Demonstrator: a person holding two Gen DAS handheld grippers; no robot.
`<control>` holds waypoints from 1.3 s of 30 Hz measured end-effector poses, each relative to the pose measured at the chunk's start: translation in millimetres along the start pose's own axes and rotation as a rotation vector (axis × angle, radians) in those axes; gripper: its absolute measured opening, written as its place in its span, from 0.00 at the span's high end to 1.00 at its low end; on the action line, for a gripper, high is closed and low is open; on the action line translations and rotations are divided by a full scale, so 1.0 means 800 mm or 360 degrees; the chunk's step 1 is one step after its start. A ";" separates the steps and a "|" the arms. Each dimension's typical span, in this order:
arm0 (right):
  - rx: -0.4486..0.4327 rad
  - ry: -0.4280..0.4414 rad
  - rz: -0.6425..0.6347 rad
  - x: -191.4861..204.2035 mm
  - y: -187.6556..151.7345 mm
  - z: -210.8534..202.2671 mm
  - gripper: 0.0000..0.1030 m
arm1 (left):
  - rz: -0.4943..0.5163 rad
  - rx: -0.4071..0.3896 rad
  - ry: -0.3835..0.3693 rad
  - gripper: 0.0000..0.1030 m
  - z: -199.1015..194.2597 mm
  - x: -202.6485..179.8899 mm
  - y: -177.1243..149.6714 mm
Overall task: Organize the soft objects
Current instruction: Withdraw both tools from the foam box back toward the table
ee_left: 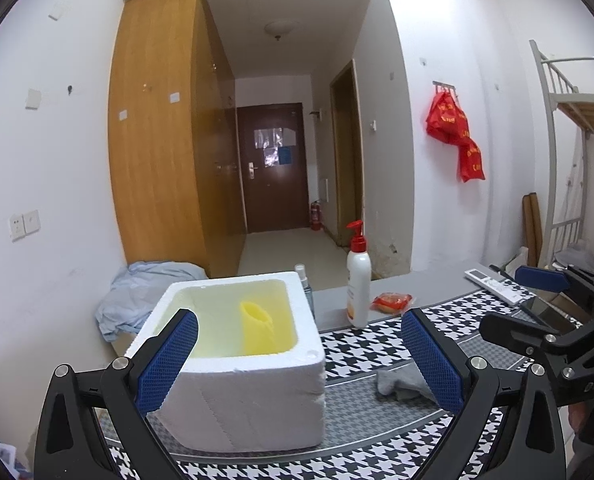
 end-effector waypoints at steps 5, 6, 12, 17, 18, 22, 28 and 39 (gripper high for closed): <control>-0.0001 -0.0028 -0.0035 0.001 -0.006 -0.004 0.00 | -0.0012 -0.0005 -0.0016 0.01 -0.003 -0.001 -0.006; -0.0014 -0.0036 -0.0033 0.000 -0.009 -0.006 0.00 | -0.0012 -0.0001 -0.0009 0.01 -0.003 -0.002 -0.008; -0.0002 -0.0035 0.0019 -0.007 -0.022 -0.009 0.00 | -0.0044 0.0007 -0.0077 0.01 -0.004 -0.006 -0.020; 0.0023 -0.0026 0.0044 -0.009 -0.033 -0.008 0.00 | -0.0043 0.0028 -0.0111 0.01 0.000 -0.013 -0.032; 0.0025 -0.0021 0.0047 -0.009 -0.035 -0.008 0.00 | -0.0050 0.0035 -0.0121 0.01 0.001 -0.013 -0.035; 0.0042 -0.0038 0.0037 -0.008 -0.042 -0.008 0.00 | -0.0062 0.0054 -0.0138 0.01 0.004 -0.015 -0.043; 0.0065 -0.0066 0.0045 -0.015 -0.052 -0.011 0.00 | -0.0054 0.0077 -0.0152 0.01 0.004 -0.019 -0.053; 0.0099 -0.0040 0.0056 -0.005 -0.077 -0.013 0.00 | -0.0063 0.0121 -0.0159 0.01 0.009 -0.021 -0.084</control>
Point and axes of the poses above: each gripper's, at about its wrist camera, not at the fingertips, and z roughly the way its jaws point, x to its left, y to its top, the point moved 4 cm from there along z, roughly the way its jaws point, and after that the axes turned 12 degrees about -z, right-handed, at the moved point
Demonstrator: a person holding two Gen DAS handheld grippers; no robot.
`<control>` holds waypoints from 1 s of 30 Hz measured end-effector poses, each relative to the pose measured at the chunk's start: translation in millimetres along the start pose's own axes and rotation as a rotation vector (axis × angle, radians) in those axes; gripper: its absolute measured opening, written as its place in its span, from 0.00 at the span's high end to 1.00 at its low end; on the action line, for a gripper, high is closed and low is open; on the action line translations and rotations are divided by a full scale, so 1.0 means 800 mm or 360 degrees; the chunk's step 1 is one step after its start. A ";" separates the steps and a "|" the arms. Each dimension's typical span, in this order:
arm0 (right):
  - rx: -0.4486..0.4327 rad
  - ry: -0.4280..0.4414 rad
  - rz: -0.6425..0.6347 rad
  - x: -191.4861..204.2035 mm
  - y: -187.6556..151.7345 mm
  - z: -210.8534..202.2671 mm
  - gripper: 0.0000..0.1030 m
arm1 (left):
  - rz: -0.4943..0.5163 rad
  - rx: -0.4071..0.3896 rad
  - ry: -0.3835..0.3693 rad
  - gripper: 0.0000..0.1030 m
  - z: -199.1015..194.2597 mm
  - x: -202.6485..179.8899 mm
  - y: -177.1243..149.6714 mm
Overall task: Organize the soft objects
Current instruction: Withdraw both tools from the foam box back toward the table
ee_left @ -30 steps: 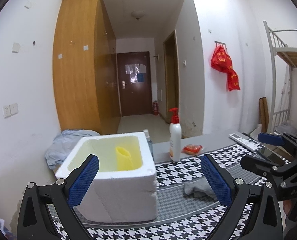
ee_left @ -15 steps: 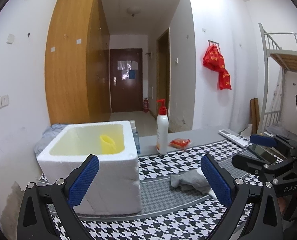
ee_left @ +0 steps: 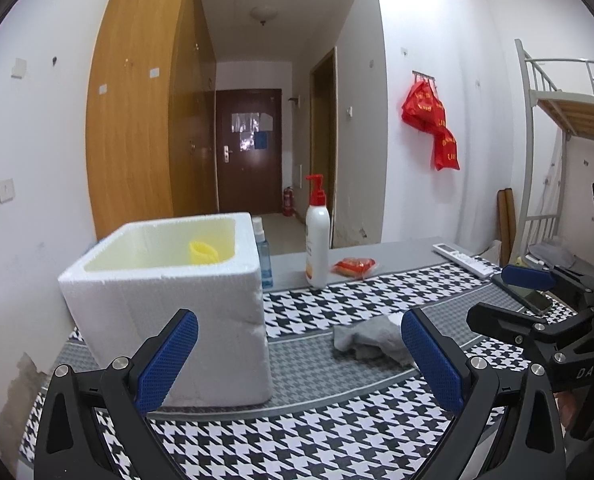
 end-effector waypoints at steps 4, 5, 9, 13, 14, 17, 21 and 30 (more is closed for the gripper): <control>0.0002 0.0001 0.0010 -0.001 -0.007 0.000 0.00 | -0.0003 0.0012 -0.0003 0.01 0.002 0.000 -0.007; 0.0000 0.0006 0.0013 -0.001 -0.010 0.000 0.00 | -0.0008 0.0013 -0.0005 0.01 0.002 0.000 -0.008; 0.0020 -0.0002 0.0059 -0.008 -0.018 0.002 0.00 | -0.0008 0.0023 -0.0010 0.01 0.003 -0.003 -0.013; 0.0053 -0.0005 0.0098 -0.015 -0.024 0.007 0.00 | 0.0016 0.0026 -0.0013 0.01 0.007 -0.010 -0.018; 0.0055 -0.0004 0.0098 -0.016 -0.026 0.007 0.00 | 0.0025 0.0026 -0.0017 0.01 0.009 -0.013 -0.019; 0.0052 -0.0020 0.0100 -0.021 -0.032 0.003 0.00 | 0.0046 0.0067 -0.0049 0.01 0.016 -0.024 -0.025; 0.0060 -0.0044 0.0124 -0.030 -0.039 -0.002 0.00 | 0.0056 0.0094 -0.0081 0.01 0.022 -0.033 -0.028; 0.0101 -0.0106 0.0171 -0.051 -0.056 -0.008 0.00 | 0.0102 0.0145 -0.0101 0.01 0.041 -0.049 -0.031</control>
Point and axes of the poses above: each gripper's, at about its wrist camera, not at the fingertips, and z roughly the way its jaws point, x to its left, y to its top, the point moved 4 cm from there along z, roughly the way its jaws point, and after that the axes turned 12 degrees about -z, right-handed, at the moved point
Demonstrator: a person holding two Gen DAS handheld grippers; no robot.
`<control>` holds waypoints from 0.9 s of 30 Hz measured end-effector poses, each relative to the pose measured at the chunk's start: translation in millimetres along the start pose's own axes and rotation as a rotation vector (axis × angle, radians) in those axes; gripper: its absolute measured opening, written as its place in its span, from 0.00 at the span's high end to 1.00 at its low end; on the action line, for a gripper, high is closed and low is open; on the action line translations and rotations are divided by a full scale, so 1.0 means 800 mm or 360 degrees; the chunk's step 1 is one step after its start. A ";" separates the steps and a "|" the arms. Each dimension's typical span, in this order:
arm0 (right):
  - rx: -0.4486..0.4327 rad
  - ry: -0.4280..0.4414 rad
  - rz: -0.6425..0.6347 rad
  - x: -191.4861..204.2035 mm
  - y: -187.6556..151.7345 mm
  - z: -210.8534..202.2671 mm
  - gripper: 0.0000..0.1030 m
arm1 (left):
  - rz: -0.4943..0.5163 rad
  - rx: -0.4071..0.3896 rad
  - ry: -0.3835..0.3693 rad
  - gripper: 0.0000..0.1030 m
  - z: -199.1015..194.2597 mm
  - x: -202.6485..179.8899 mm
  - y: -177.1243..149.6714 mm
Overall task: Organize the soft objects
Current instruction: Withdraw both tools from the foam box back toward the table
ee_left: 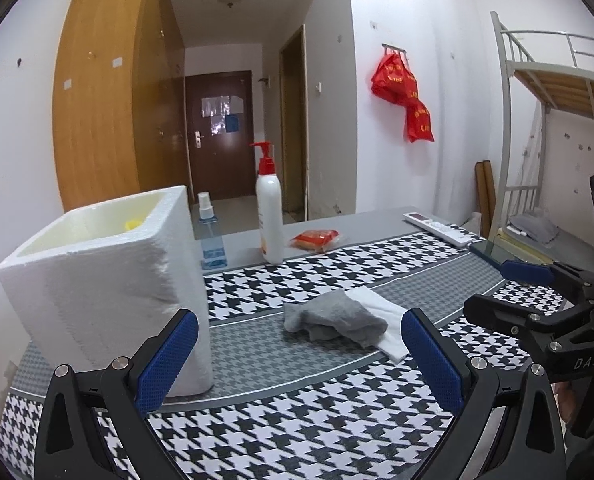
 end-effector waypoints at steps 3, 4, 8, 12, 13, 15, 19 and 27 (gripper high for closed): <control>-0.0001 -0.0017 0.0020 -0.009 -0.003 -0.003 0.00 | 0.0033 0.0023 0.0006 0.01 0.008 -0.006 -0.002; -0.0004 -0.0016 0.0022 -0.010 -0.004 -0.004 0.00 | 0.0042 0.0025 0.0008 0.01 0.010 -0.008 -0.002; 0.0014 -0.0021 0.0027 -0.015 -0.008 -0.002 0.00 | 0.0043 0.0056 0.0009 0.01 0.019 -0.011 -0.002; 0.0026 0.0001 0.0058 -0.020 -0.011 0.004 0.00 | 0.0037 0.0079 0.0009 0.01 0.028 -0.013 -0.003; 0.0023 0.0004 0.0060 -0.020 -0.011 0.005 0.00 | 0.0038 0.0084 0.0005 0.01 0.031 -0.014 -0.003; 0.0018 0.0002 0.0063 -0.022 -0.012 0.006 0.00 | 0.0037 0.0100 0.0010 0.01 0.037 -0.014 -0.004; 0.0035 -0.0008 0.0078 -0.028 -0.013 0.011 0.00 | 0.0039 0.0132 0.0003 0.01 0.048 -0.016 -0.002; 0.0101 -0.0012 0.0057 -0.031 -0.014 0.029 0.00 | 0.0035 0.0189 0.0035 0.01 0.070 -0.018 0.000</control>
Point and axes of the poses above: each gripper's, at about its wrist camera, not at the fingertips, and z roughly the way its jaws point, x to its left, y to its top, the point moved 4 cm from there along z, roughly the way its jaws point, and after that the axes turned 12 degrees about -z, right-handed, at the moved point
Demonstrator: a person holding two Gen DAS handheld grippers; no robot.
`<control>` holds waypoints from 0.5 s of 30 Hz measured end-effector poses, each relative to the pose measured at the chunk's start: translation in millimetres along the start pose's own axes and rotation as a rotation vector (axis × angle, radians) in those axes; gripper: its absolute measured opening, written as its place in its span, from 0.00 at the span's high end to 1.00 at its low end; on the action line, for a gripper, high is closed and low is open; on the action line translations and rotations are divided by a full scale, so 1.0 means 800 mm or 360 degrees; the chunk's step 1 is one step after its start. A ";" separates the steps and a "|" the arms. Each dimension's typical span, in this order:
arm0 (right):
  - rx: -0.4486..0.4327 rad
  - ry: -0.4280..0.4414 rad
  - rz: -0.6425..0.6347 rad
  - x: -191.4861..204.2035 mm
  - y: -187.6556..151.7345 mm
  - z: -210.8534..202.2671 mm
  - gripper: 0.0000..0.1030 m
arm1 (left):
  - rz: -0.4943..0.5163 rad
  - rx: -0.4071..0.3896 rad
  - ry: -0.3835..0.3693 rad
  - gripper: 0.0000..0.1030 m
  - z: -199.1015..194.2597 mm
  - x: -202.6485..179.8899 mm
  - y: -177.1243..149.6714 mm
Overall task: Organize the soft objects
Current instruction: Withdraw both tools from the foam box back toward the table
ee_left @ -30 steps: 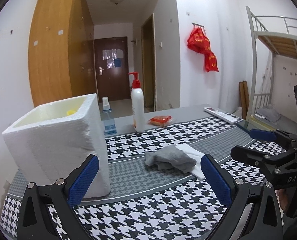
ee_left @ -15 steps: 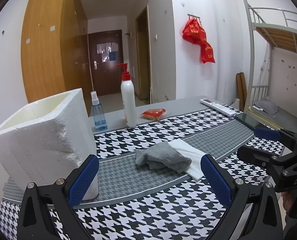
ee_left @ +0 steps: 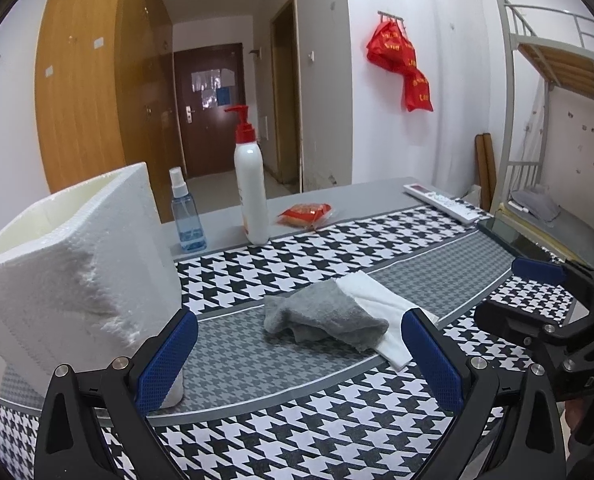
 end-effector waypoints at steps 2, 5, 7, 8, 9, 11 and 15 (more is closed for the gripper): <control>0.0001 0.0007 -0.0003 -0.001 0.000 0.002 0.00 | -0.0001 0.0028 0.0018 0.01 0.008 0.000 -0.001; 0.0017 0.0013 -0.0002 -0.004 0.000 0.008 0.00 | -0.0029 0.0053 0.0024 0.01 0.016 0.001 0.001; 0.0028 0.0006 0.0005 -0.008 0.000 0.011 0.00 | -0.0046 0.0080 0.0010 0.01 0.021 0.001 0.002; 0.0031 0.0005 0.0010 -0.010 0.000 0.012 0.00 | -0.0053 0.0087 0.0009 0.01 0.023 0.001 0.003; 0.0032 0.0006 0.0014 -0.011 0.000 0.013 0.00 | -0.0060 0.0093 0.0010 0.01 0.025 0.001 0.004; 0.0036 0.0009 0.0019 -0.015 0.000 0.015 0.00 | -0.0067 0.0104 0.0030 0.01 0.029 0.002 0.004; 0.0072 0.0027 0.0029 -0.018 -0.004 0.026 0.00 | -0.0077 0.0150 0.0088 0.01 0.043 0.003 0.003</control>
Point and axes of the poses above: each gripper's, at about its wrist camera, not at the fingertips, and z roughly the way its jaws point, x to its left, y to its top, the point moved 4 cm from there along z, roughly the way its jaws point, and after that the axes turned 12 degrees about -z, right-handed, at the moved point
